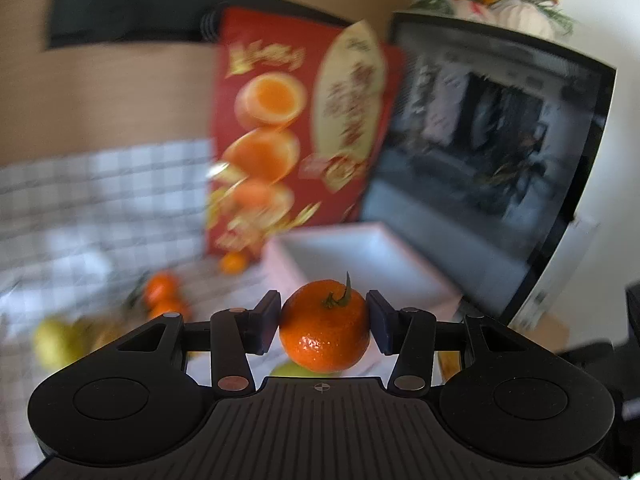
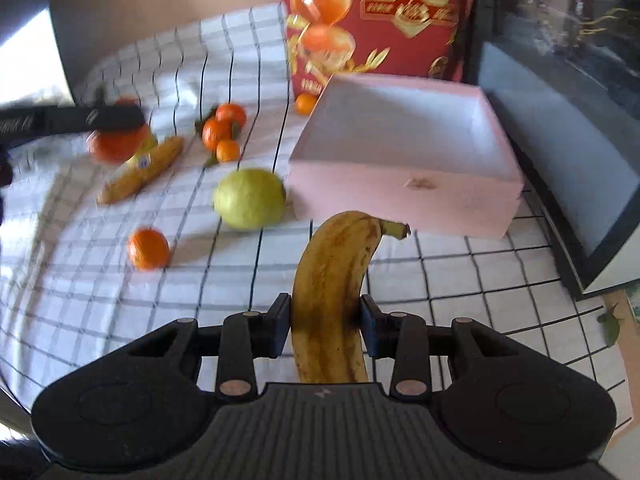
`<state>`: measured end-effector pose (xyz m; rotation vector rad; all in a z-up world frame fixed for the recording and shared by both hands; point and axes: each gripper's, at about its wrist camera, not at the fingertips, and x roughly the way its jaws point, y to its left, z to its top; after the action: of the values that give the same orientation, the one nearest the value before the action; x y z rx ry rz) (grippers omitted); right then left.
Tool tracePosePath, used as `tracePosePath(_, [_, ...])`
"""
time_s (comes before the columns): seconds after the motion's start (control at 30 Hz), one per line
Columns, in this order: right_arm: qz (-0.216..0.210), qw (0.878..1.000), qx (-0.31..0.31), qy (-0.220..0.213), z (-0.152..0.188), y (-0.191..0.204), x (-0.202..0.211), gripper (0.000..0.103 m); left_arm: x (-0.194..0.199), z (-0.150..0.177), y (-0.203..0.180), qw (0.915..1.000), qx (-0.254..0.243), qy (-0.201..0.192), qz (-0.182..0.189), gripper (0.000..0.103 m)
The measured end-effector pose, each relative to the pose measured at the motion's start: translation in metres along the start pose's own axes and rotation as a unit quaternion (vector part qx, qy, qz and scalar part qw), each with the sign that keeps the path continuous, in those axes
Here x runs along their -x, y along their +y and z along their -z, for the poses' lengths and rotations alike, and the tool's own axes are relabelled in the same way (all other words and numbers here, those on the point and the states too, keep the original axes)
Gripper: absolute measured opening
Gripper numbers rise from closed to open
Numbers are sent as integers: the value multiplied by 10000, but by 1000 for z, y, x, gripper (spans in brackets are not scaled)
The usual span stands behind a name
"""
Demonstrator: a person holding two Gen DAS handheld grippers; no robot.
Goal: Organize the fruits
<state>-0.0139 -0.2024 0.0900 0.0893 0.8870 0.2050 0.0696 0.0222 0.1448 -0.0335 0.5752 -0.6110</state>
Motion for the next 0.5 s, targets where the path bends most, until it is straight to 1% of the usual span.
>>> tracePosePath(0.1, [54, 9994, -77, -340, -8, -9, 23, 36, -47, -24, -15, 9995, -71, 75, 298, 52])
tracePosePath(0.13, [111, 9989, -66, -451, -11, -11, 31, 36, -64, -28, -20, 9992, -57, 179, 360, 52])
tracePosePath(0.17, [158, 9984, -69, -532, -13, -14, 36, 36, -86, -31, -23, 9985, -7, 394, 383, 52])
tracePosePath(0.2, [204, 9979, -79, -604, -14, -18, 42, 36, -105, -33, -27, 9972, 19, 671, 327, 52])
tracePosePath(0.23, [250, 9975, -95, -657, -15, -22, 47, 36, -124, -33, -31, 9952, -1, 956, 189, 52])
tracePosePath(0.3, [352, 9967, -107, -724, -15, -29, 54, 36, -153, -28, -40, 9889, -249, 1451, -201, 52])
tracePosePath(0.33, [419, 9963, -105, -747, -15, -33, 56, 36, -162, -24, -44, 9854, -397, 1627, -294, 52])
tracePosePath(0.4, [497, 9956, -116, -787, -16, -43, 58, 36, -174, -15, -47, 9778, -570, 2004, -225, 53])
tracePosePath(0.43, [499, 9954, -149, -802, -16, -49, 59, 36, -179, -9, -48, 9751, -555, 2142, -154, 53])
tracePosePath(0.47, [488, 9953, -182, -811, -17, -54, 59, 36, -182, -5, -48, 9732, -527, 2233, -114, 53])
tracePosePath(0.5, [472, 9953, -203, -817, -20, -58, 58, 36, -183, -2, -48, 9732, -537, 2233, -122, 53])
